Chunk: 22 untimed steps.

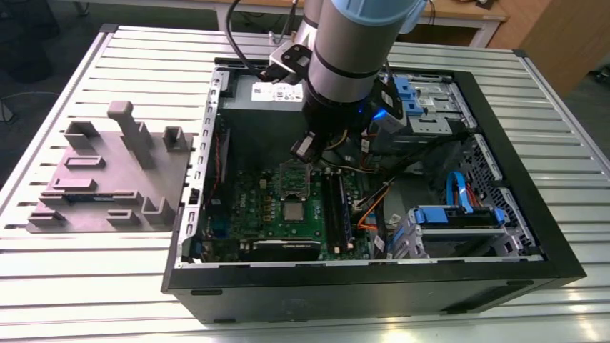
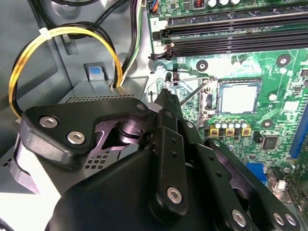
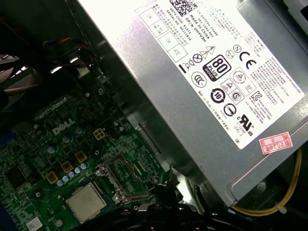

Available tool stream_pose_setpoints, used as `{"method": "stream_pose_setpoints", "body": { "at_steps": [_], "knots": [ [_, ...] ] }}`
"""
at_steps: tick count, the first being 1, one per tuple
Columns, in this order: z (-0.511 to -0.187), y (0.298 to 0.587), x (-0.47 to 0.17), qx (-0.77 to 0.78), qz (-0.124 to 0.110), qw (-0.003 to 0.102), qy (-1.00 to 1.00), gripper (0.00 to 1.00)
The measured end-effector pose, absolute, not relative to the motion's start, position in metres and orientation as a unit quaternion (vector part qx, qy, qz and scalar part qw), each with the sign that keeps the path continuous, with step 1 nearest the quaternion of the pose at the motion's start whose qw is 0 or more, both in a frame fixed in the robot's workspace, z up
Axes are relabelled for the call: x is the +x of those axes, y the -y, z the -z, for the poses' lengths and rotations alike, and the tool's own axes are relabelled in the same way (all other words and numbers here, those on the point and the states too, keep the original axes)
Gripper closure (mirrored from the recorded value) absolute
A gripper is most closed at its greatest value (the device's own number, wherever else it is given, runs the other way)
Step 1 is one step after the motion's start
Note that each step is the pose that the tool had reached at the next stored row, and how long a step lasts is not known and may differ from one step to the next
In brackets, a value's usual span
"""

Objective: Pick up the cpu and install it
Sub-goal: 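Close the cpu cover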

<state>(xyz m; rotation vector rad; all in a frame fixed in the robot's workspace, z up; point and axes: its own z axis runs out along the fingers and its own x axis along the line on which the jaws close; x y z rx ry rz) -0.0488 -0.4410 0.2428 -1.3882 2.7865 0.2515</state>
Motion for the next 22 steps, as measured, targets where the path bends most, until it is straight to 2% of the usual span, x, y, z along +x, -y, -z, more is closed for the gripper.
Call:
{"method": "stream_pose_setpoints", "body": {
  "at_steps": [6,22],
  "knots": [
    [-0.2429,0.4413,-0.049,-0.445,-0.063,0.0,-0.894,0.9],
    [-0.243,0.4507,-0.0515,-0.447,-0.063,0.0,-0.892,0.9]
  ]
}}
